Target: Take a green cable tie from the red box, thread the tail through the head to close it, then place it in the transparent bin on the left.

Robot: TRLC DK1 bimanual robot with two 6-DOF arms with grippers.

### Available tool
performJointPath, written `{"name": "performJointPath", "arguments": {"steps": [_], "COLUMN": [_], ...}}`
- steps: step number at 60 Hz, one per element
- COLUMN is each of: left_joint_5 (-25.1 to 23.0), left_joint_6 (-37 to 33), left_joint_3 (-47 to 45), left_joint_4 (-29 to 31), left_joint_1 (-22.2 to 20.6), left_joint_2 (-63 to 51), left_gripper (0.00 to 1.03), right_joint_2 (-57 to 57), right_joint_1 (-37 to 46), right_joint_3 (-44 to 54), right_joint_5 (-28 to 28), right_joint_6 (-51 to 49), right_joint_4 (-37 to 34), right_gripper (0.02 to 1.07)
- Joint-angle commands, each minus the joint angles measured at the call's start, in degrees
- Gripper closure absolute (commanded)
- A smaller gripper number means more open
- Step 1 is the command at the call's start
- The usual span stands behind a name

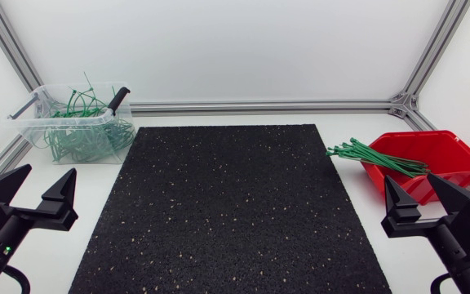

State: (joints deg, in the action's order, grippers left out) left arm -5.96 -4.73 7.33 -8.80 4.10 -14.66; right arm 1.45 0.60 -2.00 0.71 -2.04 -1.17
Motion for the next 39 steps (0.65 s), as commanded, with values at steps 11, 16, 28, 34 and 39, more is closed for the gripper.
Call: {"name": "performJointPath", "arguments": {"steps": [11,16,28,34,39], "left_joint_5": [2.98,3.98,5.96,5.96,5.96], "left_joint_6": [2.91,3.52,4.73,4.73,4.73], "left_joint_3": [-4.25,-5.28,-7.33,-7.33,-7.33], "left_joint_4": [4.22,5.76,8.80,8.80,8.80], "left_joint_1": [-2.17,-2.81,-4.10,-4.10,-4.10], "left_joint_2": [7.46,9.88,14.66,14.66,14.66], "left_gripper": [0.03,0.03,0.03,0.03,0.03], "right_joint_2": [-1.45,-1.45,-1.45,-1.45,-1.45], "right_joint_1": [-0.60,-0.60,-0.60,-0.60,-0.60], "right_joint_3": [2.00,2.00,2.00,2.00,2.00], "right_joint_5": [-0.71,-0.71,-0.71,-0.71,-0.71], "right_joint_6": [2.04,2.04,2.04,2.04,2.04], "right_joint_4": [1.17,1.17,1.17,1.17,1.17], "right_gripper": [0.06,0.06,0.06,0.06,0.06]}}
